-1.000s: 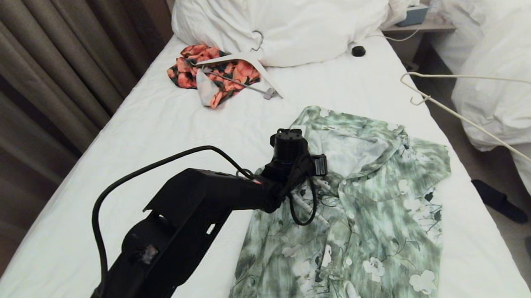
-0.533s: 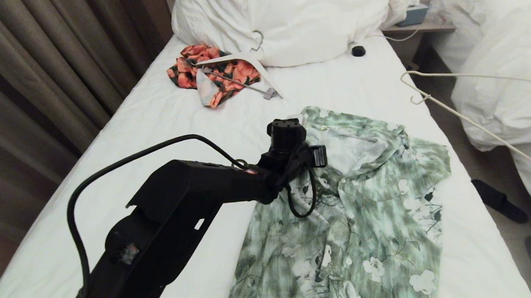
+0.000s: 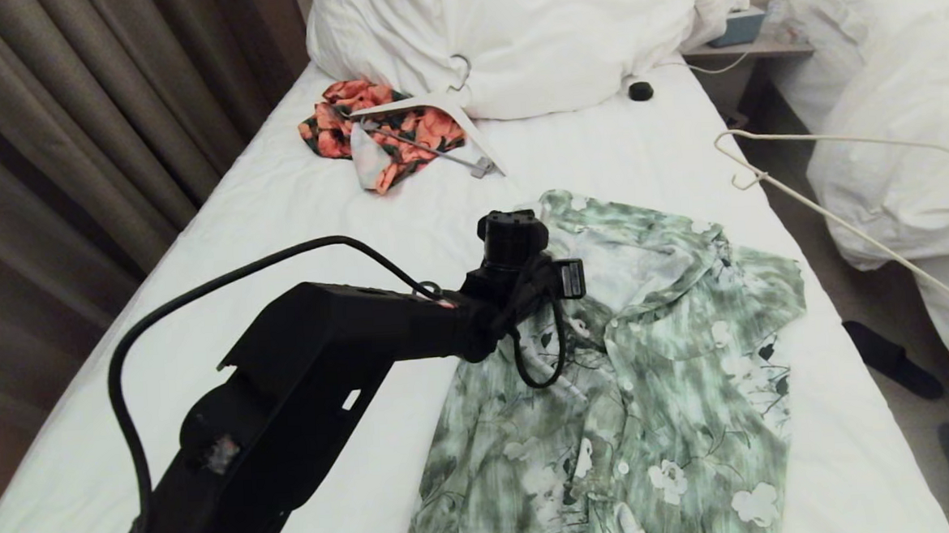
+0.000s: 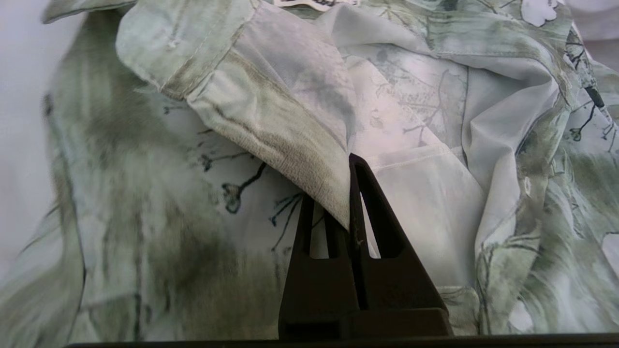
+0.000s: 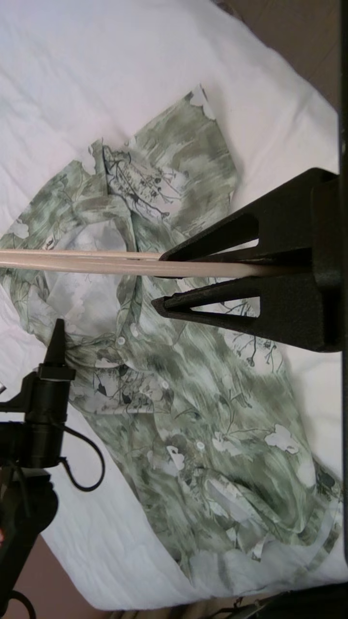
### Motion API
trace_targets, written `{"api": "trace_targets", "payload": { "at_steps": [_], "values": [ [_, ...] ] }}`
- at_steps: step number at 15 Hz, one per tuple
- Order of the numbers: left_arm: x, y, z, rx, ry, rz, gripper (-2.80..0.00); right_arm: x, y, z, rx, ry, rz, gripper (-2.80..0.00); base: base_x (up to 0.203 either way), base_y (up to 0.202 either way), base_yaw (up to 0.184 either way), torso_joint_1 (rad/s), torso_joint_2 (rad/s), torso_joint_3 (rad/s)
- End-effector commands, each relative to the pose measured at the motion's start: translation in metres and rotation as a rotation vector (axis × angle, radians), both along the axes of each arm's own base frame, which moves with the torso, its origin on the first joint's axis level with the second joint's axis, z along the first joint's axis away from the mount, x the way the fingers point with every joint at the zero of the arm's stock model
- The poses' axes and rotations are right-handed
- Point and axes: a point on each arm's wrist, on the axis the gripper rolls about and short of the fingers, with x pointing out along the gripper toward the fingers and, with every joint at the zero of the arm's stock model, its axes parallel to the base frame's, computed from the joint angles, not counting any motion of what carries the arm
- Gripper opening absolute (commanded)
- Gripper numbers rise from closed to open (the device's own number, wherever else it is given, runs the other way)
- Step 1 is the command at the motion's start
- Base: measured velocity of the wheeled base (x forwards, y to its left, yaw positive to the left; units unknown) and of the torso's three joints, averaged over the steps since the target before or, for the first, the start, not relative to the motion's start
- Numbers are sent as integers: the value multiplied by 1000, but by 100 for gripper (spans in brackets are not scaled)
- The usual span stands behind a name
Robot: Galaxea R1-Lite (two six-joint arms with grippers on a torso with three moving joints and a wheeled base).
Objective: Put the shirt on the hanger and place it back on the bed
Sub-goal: Lift the shirt and hanger
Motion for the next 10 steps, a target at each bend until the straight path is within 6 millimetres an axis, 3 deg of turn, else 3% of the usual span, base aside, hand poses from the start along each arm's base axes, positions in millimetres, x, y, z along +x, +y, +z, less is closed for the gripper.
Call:
{"api": "trace_targets", "payload": {
  "at_steps": [1,5,10],
  "values": [
    [-10,5,26,-9,7,27,-280,2,2,-2,8,1,16,-280,0,0,0,0,0,0],
    [-53,11,56,-3,101,30,-280,12,15,0,20,14,76,-280,0,0,0,0,0,0],
    [-156,26,91,16,158,-85,-280,16,38,9,34,110,91,-280,0,0,0,0,0,0]
  ]
}}
